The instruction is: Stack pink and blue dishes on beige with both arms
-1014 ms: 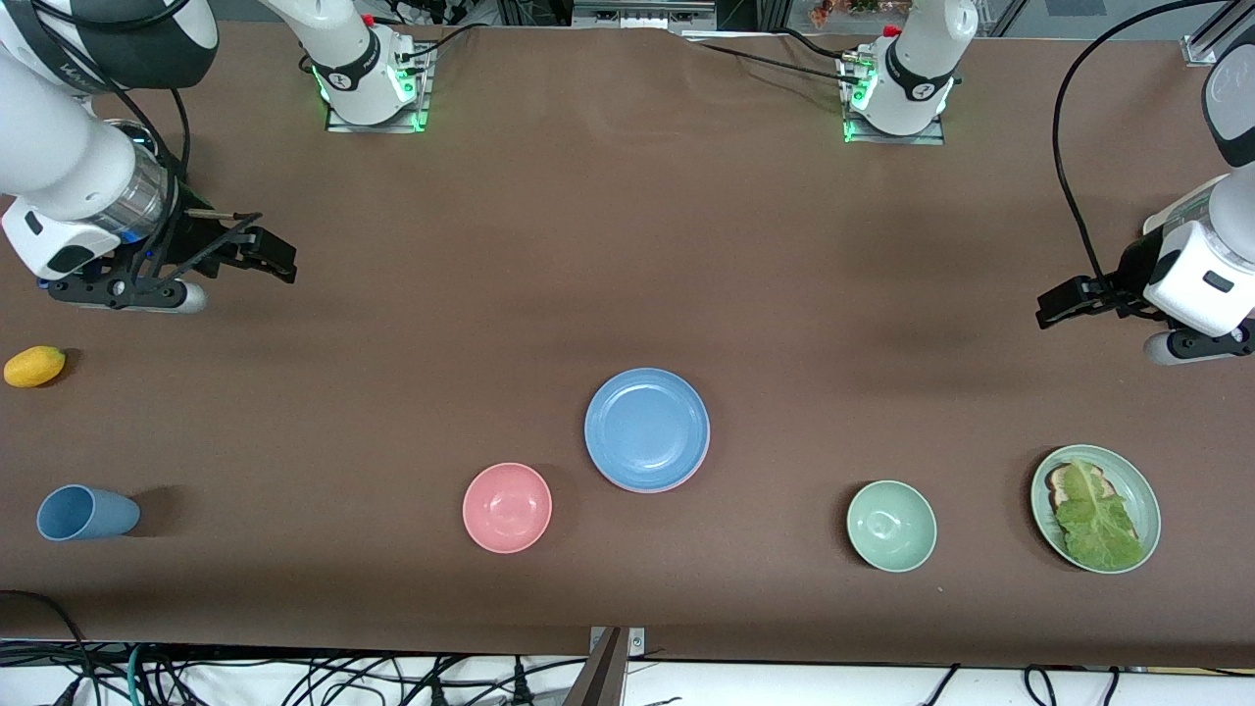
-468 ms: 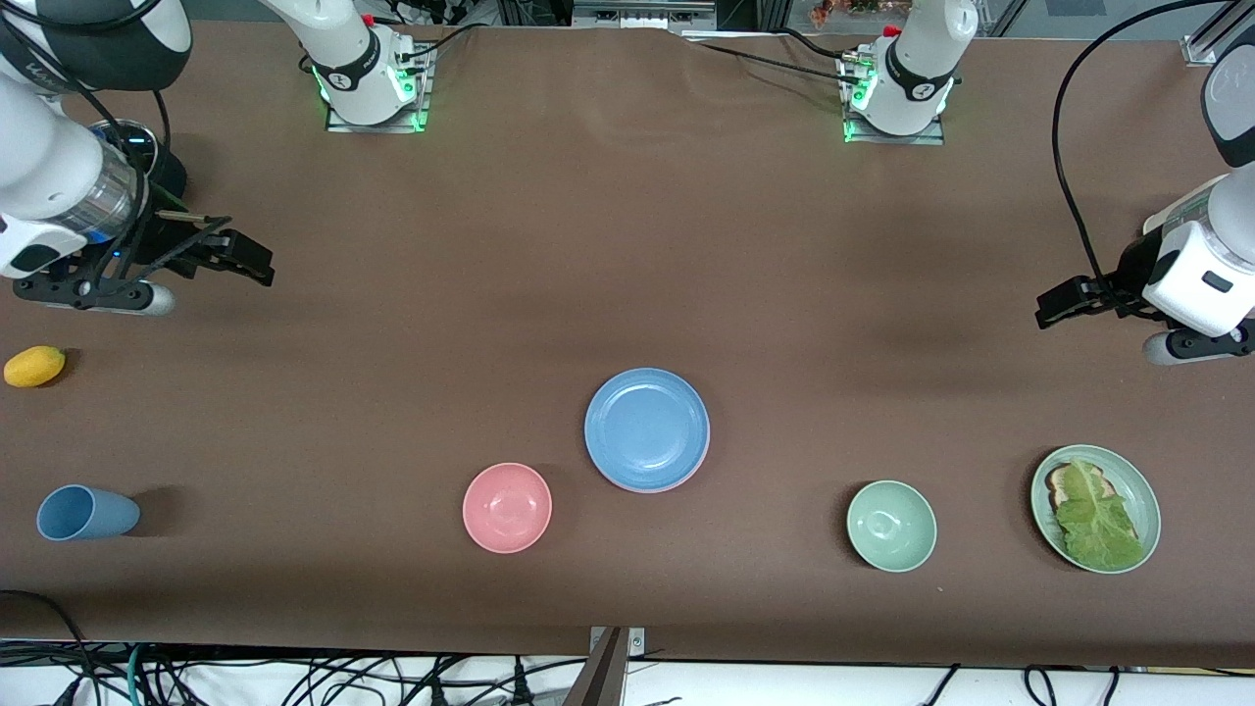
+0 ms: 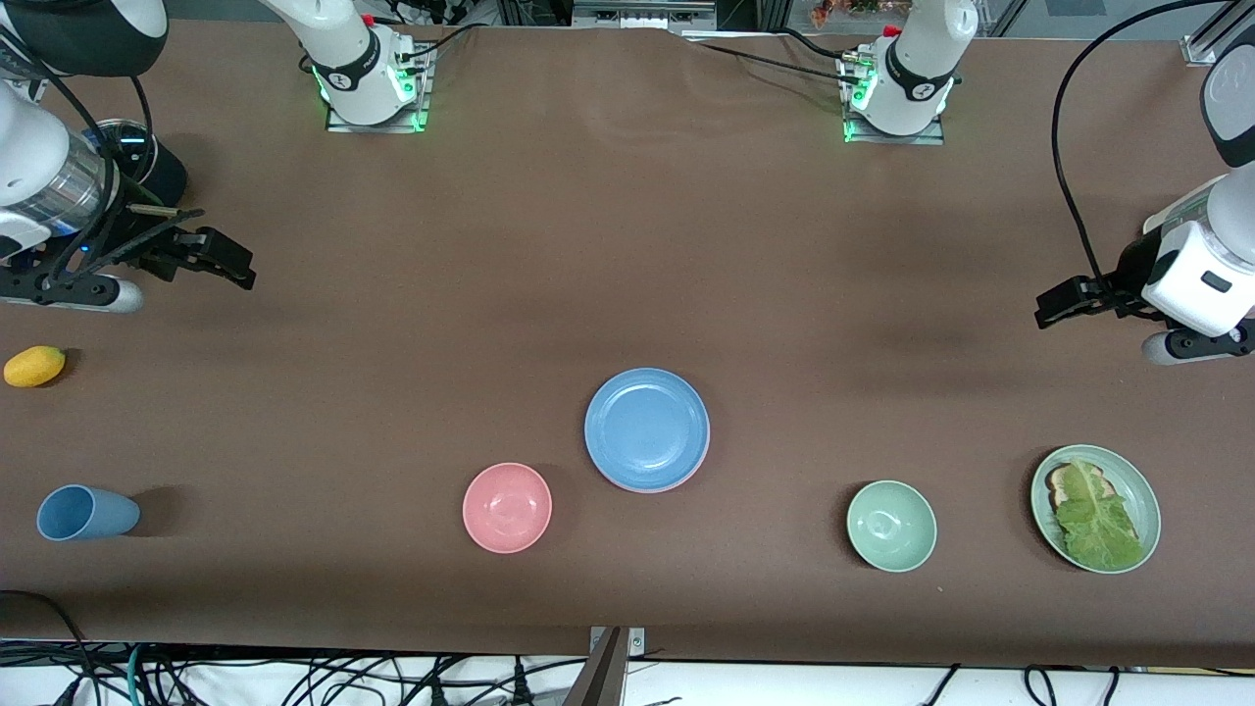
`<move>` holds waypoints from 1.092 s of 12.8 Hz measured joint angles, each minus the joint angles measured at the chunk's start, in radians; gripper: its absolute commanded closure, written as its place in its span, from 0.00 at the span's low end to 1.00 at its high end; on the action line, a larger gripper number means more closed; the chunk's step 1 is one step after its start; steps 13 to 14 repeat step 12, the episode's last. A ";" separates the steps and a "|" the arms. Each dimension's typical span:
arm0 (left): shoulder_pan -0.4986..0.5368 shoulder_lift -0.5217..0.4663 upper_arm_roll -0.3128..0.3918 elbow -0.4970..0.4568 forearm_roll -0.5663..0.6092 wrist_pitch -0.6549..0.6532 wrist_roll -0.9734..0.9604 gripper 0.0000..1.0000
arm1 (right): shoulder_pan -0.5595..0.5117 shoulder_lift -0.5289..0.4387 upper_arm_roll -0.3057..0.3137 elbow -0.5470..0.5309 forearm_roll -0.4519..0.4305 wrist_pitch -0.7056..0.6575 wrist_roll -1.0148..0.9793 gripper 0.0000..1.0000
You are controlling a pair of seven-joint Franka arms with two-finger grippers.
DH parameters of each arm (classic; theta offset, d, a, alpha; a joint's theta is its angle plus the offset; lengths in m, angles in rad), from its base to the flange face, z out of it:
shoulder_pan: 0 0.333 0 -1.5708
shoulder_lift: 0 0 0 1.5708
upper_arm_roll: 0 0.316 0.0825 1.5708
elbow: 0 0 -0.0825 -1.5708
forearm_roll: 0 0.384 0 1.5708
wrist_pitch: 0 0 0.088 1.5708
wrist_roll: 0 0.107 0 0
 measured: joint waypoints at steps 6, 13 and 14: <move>0.000 0.000 0.000 0.000 0.000 0.000 0.000 0.00 | 0.000 0.003 0.003 0.000 -0.006 0.001 -0.026 0.00; 0.000 0.000 0.000 0.000 0.000 0.000 0.000 0.00 | -0.003 0.007 -0.002 0.000 -0.039 0.001 -0.128 0.00; 0.000 0.000 0.000 0.000 0.000 0.000 0.000 0.00 | -0.003 0.007 -0.002 0.000 -0.039 0.001 -0.128 0.00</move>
